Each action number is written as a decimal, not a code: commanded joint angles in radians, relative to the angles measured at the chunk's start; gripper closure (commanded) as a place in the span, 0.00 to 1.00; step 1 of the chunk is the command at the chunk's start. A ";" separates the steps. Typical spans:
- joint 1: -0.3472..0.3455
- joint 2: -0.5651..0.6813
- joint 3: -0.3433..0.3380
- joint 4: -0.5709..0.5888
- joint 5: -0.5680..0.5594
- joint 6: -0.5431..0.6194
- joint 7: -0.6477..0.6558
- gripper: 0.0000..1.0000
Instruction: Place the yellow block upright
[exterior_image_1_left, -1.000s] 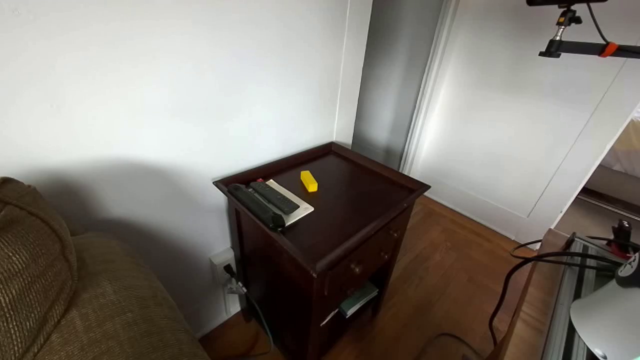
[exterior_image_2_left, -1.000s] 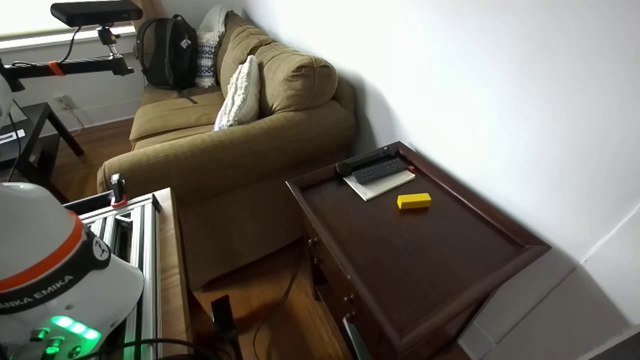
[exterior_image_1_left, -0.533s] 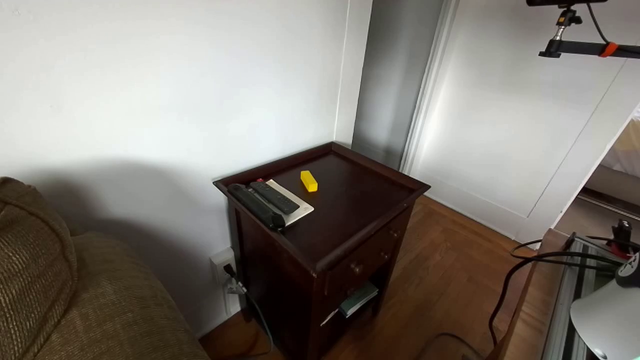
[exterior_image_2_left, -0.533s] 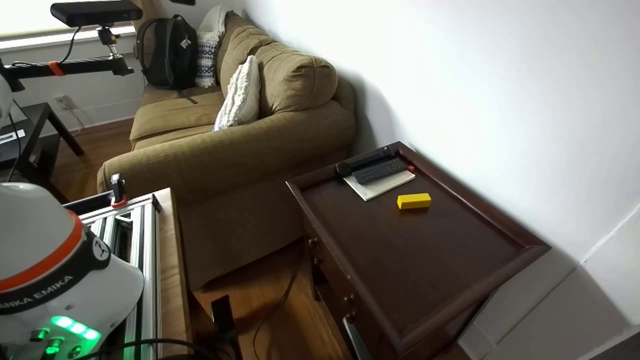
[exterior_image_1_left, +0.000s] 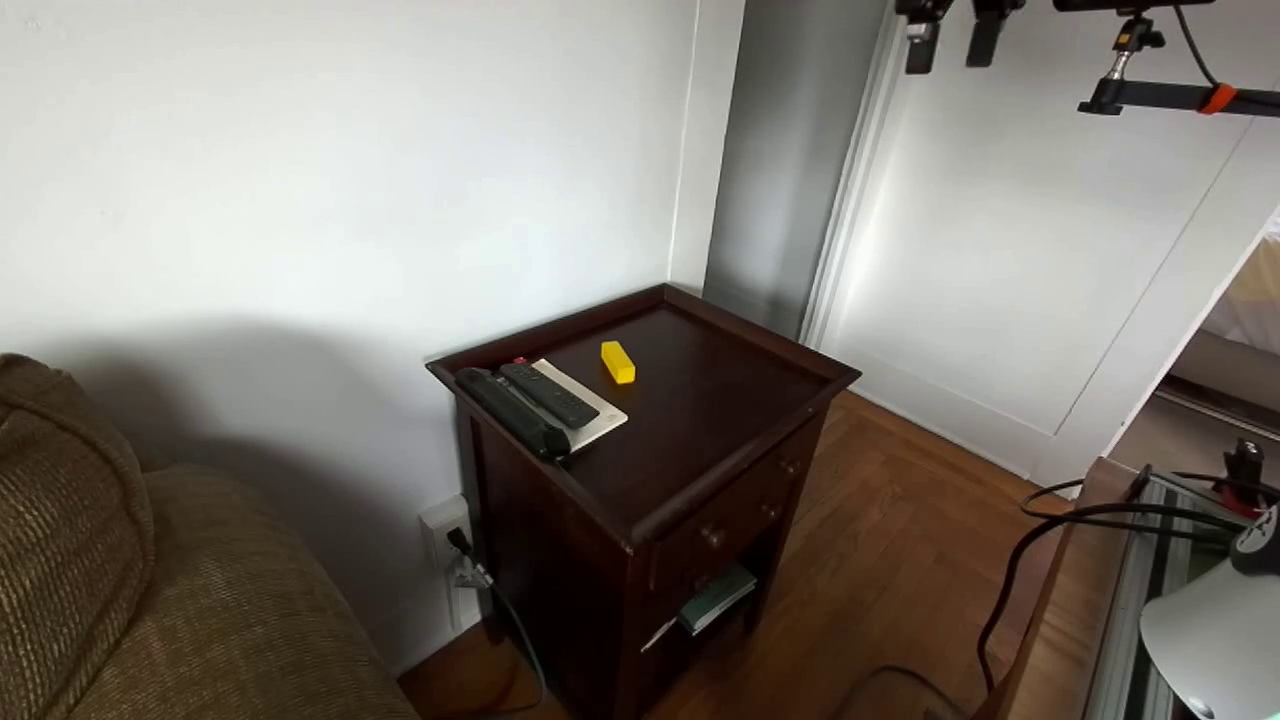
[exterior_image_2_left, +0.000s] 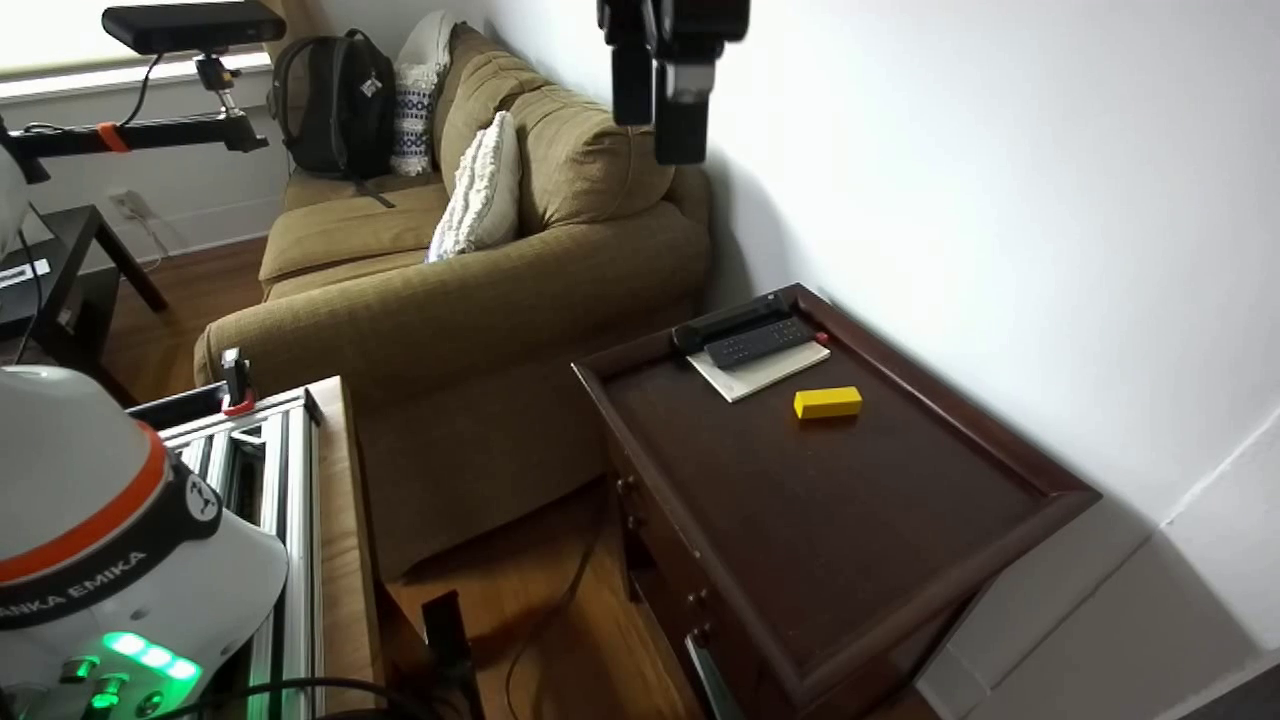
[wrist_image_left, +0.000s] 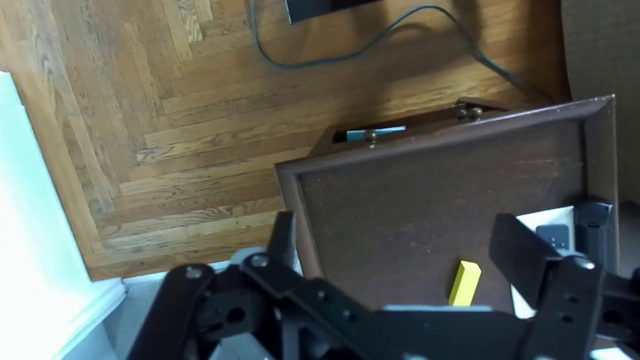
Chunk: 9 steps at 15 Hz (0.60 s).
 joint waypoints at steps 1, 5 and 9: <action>0.010 0.157 -0.021 0.038 0.137 0.090 -0.003 0.00; 0.002 0.288 -0.022 0.074 0.266 0.119 -0.017 0.00; -0.005 0.282 -0.007 0.060 0.240 0.126 -0.004 0.00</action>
